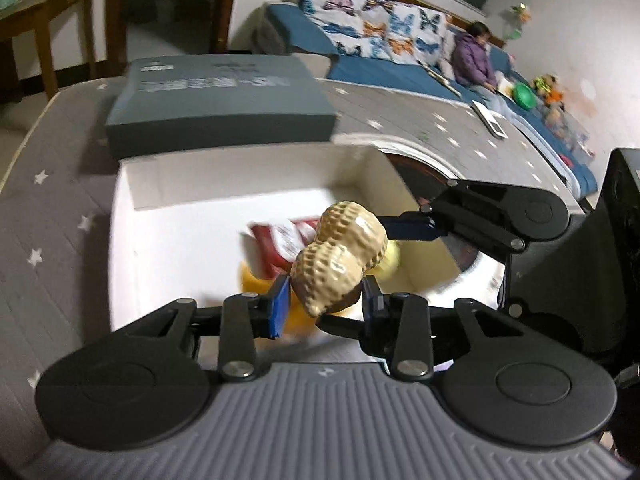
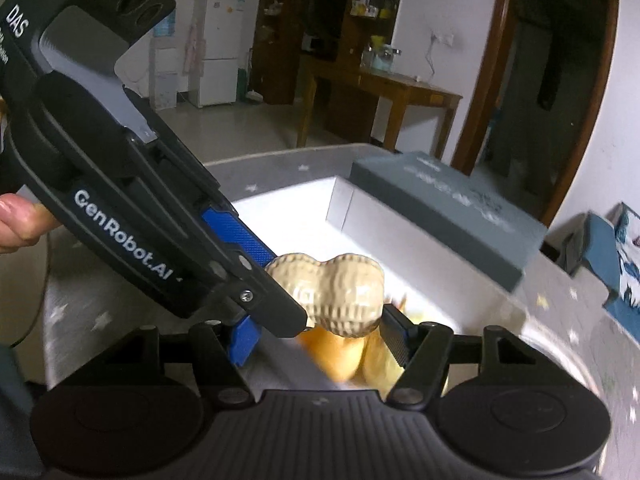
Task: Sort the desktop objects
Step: 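Lower the peanut toy into the white box and open the left tool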
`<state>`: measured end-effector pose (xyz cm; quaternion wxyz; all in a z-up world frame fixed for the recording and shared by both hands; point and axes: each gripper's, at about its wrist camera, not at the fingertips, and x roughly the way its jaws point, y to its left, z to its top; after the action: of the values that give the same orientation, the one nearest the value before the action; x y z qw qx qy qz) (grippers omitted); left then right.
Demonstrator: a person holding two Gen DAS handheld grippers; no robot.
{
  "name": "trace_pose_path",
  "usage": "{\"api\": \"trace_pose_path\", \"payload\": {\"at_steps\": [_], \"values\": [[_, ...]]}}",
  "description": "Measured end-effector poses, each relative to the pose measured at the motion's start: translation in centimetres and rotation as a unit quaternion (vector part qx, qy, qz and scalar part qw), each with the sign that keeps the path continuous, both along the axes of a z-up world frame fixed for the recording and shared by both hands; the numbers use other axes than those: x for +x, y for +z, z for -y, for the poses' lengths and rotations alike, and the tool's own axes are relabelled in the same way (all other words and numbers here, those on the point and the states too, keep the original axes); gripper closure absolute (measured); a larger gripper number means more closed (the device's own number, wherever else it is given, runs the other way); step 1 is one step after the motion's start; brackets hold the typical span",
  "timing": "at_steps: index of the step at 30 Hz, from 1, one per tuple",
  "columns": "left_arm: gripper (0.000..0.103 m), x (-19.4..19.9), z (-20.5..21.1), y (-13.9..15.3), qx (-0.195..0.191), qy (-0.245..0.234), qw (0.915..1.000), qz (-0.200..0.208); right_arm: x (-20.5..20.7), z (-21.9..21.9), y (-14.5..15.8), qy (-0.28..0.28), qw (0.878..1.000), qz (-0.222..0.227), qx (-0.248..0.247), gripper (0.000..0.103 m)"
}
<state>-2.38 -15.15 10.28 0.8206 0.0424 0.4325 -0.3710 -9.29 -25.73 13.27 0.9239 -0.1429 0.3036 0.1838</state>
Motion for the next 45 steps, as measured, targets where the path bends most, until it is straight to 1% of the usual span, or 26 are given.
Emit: {"api": "trace_pose_path", "payload": {"at_steps": [5, 11, 14, 20, 25, 30, 33, 35, 37, 40, 45], "values": [[0.064, 4.2, -0.6, -1.3, 0.000, 0.027, 0.9993, -0.026, 4.7, -0.7, -0.5, 0.002, 1.000, -0.016, -0.002, 0.037], [0.064, 6.9, -0.7, -3.0, 0.009, 0.042, 0.9979, -0.048, 8.8, -1.6, -2.2, 0.001, 0.999, -0.051, -0.015, 0.036], [0.064, 7.8, -0.7, -3.6, 0.010, 0.047, 0.9971, -0.059, 10.1, -1.5, -3.2, -0.008, 0.997, -0.073, -0.004, 0.036], [0.064, 8.5, -0.7, -4.4, 0.010, 0.054, 0.9958, -0.073, 11.2, -0.8, -4.0, -0.025, 0.994, -0.103, 0.040, 0.035], [0.064, 8.3, -0.4, -4.7, 0.019, 0.058, 0.9957, -0.070, 11.4, -0.4, -4.2, -0.040, 0.991, -0.110, 0.064, 0.035], [0.064, 7.9, -0.2, -4.9, 0.026, 0.061, 0.9958, -0.063, 10.6, -0.6, -3.8, -0.038, 0.992, -0.104, 0.062, 0.035], [0.063, 7.6, -0.3, -4.8, 0.034, 0.064, 0.9961, -0.051, 10.2, -0.8, -3.7, -0.040, 0.992, -0.100, 0.062, 0.030], [0.060, 7.3, -0.4, -4.5, 0.037, 0.066, 0.9963, -0.042, 10.0, -0.8, -3.6, -0.040, 0.992, -0.098, 0.064, 0.029], [0.053, 7.0, -0.5, -4.2, 0.041, 0.071, 0.9962, -0.030, 9.8, -0.9, -3.5, -0.041, 0.993, -0.094, 0.063, 0.028], [0.048, 6.6, -0.4, -3.8, 0.046, 0.074, 0.9961, -0.013, 9.1, -0.8, -3.0, -0.043, 0.993, -0.088, 0.067, 0.024], [0.041, 6.0, -0.3, -3.1, 0.056, 0.082, 0.9949, 0.017, 8.3, -0.4, -2.3, -0.050, 0.993, -0.081, 0.070, 0.022]]}}
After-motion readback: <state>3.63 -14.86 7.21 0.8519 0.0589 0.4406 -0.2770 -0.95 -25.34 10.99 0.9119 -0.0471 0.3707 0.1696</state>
